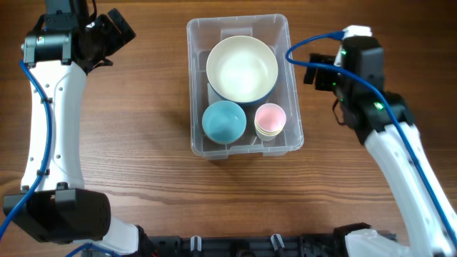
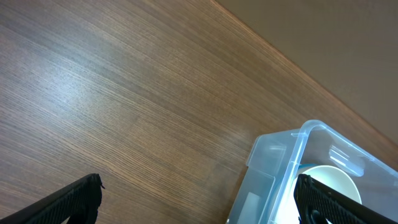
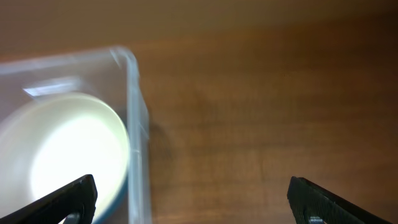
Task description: Pack container
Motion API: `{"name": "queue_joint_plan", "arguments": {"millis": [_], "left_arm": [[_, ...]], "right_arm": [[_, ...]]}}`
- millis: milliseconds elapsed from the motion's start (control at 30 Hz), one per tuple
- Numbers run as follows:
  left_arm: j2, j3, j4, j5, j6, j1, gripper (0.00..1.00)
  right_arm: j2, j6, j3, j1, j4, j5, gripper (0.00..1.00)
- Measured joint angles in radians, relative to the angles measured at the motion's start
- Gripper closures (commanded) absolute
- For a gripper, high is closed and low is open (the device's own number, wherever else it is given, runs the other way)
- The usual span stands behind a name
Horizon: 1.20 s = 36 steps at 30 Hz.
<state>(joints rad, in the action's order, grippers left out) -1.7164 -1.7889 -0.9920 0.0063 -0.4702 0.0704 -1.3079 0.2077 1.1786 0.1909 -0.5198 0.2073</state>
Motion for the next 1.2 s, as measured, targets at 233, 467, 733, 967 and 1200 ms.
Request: {"name": "queue_joint_plan", "arguments": {"millis": [233, 467, 733, 967, 1200], "left_arm": [[0.0, 0.0, 0.0, 0.0, 0.0, 0.0, 0.0], [0.0, 0.0, -0.001, 0.0, 0.0, 0.0, 0.0], [0.0, 0.0, -0.001, 0.0, 0.0, 0.0, 0.0], [0.0, 0.0, -0.001, 0.0, 0.0, 0.0, 0.0], [0.0, 0.0, 0.0, 0.0, 0.0, 0.0, 0.0]], "right_arm": [[0.37, 0.0, 0.0, 0.0, -0.004, 0.0, 0.0], [0.764, 0.0, 0.001, 0.0, -0.07, 0.003, 0.0], [1.143, 0.0, 0.003, -0.01, -0.367, 0.005, 0.0], [1.204, 0.028, -0.179, -0.108, -0.348, 0.007, 0.0], [1.269, 0.084, -0.611, -0.174, 0.111, -0.022, 0.0]]}}
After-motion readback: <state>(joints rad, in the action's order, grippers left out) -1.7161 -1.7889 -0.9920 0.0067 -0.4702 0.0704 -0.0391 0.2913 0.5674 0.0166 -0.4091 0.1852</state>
